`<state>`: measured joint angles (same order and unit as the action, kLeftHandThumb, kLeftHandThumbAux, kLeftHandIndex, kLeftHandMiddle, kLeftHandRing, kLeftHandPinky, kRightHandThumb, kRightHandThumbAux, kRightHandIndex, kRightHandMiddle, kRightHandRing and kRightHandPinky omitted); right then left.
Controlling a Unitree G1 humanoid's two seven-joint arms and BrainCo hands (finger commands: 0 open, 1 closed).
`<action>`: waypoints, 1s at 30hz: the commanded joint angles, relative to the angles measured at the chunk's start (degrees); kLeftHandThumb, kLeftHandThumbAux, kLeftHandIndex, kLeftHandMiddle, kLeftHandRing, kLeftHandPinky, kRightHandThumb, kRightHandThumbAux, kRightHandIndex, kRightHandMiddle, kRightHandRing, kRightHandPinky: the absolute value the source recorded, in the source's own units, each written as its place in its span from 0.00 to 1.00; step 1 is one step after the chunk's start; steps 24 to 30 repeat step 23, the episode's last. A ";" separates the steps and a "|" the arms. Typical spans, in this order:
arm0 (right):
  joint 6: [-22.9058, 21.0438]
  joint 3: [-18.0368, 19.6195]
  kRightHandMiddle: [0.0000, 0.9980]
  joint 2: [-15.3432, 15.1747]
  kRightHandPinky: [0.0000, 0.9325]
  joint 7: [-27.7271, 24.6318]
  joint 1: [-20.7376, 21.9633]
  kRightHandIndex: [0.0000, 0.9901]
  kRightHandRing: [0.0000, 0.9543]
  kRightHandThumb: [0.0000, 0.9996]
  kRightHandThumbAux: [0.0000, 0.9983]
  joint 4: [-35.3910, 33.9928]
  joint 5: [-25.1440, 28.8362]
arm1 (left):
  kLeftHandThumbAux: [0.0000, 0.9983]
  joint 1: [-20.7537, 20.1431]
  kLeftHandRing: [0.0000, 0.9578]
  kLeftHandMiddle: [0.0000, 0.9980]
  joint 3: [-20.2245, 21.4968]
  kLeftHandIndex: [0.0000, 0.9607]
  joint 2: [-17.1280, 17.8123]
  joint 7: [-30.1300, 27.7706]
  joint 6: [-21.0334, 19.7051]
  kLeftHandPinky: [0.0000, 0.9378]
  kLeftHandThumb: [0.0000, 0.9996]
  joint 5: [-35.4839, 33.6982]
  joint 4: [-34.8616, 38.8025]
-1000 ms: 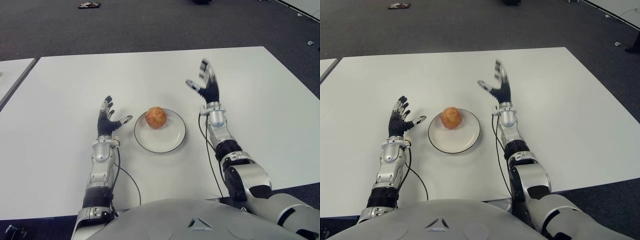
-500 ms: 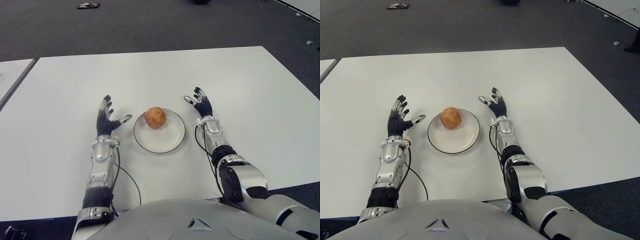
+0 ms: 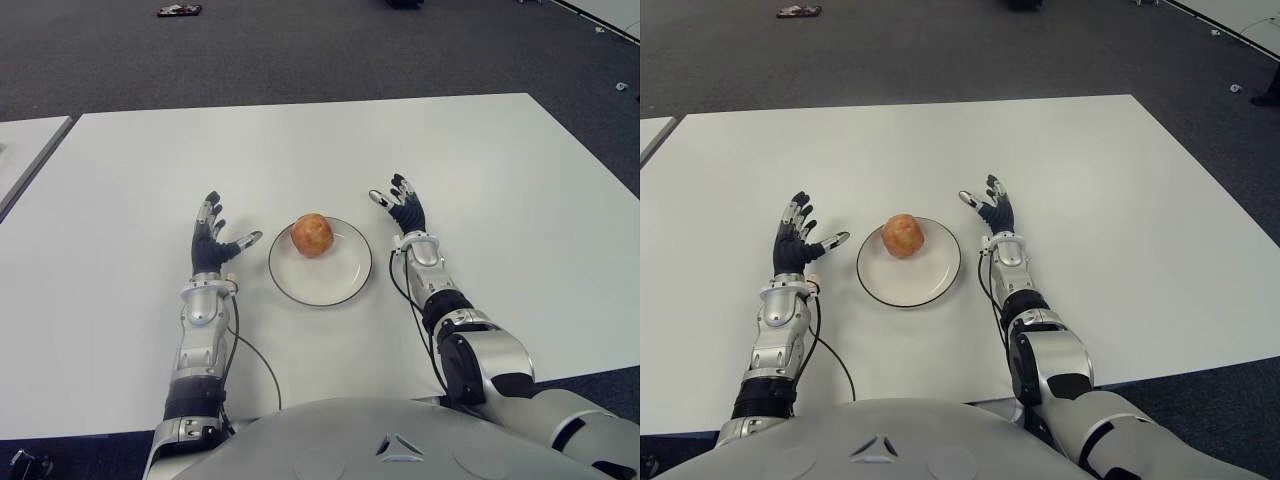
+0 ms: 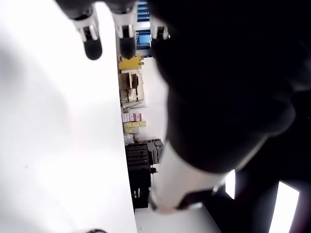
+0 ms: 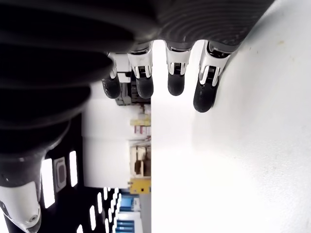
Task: Put the apples into the plate.
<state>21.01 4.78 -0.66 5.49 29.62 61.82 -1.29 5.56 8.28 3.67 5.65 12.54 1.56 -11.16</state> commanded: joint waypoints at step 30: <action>-1.38 0.16 0.00 0.67 0.11 -0.20 -7.18 0.00 0.03 0.03 0.69 -5.84 0.44 | 0.31 0.90 0.00 0.00 0.30 0.00 0.31 -0.37 -2.27 0.04 0.00 -0.71 1.67</action>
